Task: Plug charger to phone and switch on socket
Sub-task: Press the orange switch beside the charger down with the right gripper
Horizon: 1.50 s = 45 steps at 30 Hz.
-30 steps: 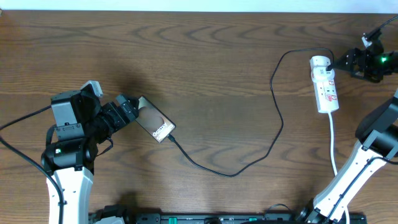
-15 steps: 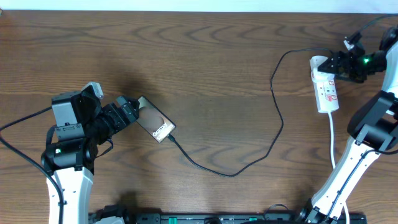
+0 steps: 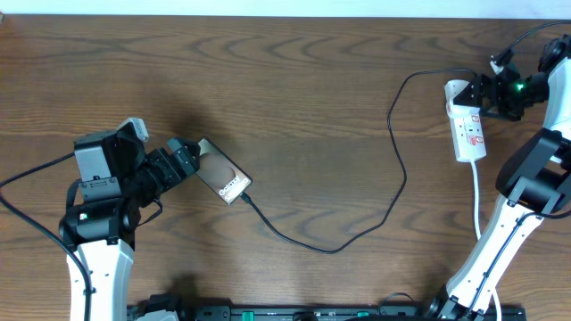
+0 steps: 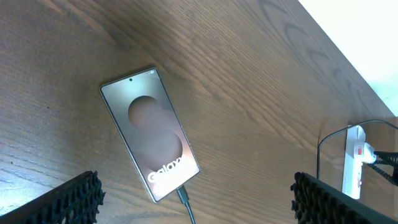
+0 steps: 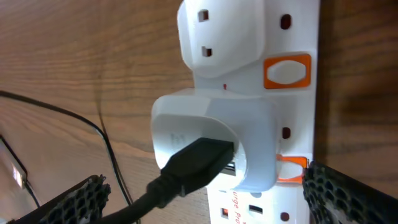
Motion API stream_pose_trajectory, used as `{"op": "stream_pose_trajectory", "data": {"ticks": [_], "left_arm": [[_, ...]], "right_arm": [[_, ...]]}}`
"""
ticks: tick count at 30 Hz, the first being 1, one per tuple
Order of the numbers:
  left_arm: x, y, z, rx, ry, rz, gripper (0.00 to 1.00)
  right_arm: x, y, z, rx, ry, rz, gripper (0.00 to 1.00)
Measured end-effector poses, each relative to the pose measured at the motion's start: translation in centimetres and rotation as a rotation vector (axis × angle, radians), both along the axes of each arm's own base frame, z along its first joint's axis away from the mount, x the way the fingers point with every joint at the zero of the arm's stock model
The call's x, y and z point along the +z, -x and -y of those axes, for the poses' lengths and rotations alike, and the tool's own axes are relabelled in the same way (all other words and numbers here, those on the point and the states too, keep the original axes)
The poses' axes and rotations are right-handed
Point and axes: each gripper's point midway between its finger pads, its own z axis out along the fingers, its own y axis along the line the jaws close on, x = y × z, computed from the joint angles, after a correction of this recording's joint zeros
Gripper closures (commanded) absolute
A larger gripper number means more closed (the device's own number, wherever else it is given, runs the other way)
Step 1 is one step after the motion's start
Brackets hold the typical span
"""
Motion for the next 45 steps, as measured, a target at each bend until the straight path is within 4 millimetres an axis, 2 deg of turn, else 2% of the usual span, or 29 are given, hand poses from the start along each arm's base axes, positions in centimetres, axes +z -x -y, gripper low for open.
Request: {"op": "stream_pose_trajectory", "data": {"ticks": [25, 35, 45], "left_arm": [[-0.3, 0.4, 0.1, -0.005, -0.001, -0.018, 0.03], [-0.3, 0.4, 0.1, -0.008, -0.004, -0.018, 0.03], [-0.3, 0.4, 0.1, -0.008, -0.004, -0.018, 0.03]], "right_arm": [[0.0, 0.1, -0.7, -0.027, -0.016, -0.035, 0.01], [-1.4, 0.2, -0.8, -0.025, -0.016, -0.041, 0.01], [-1.4, 0.1, -0.8, -0.037, -0.016, -0.042, 0.01]]}}
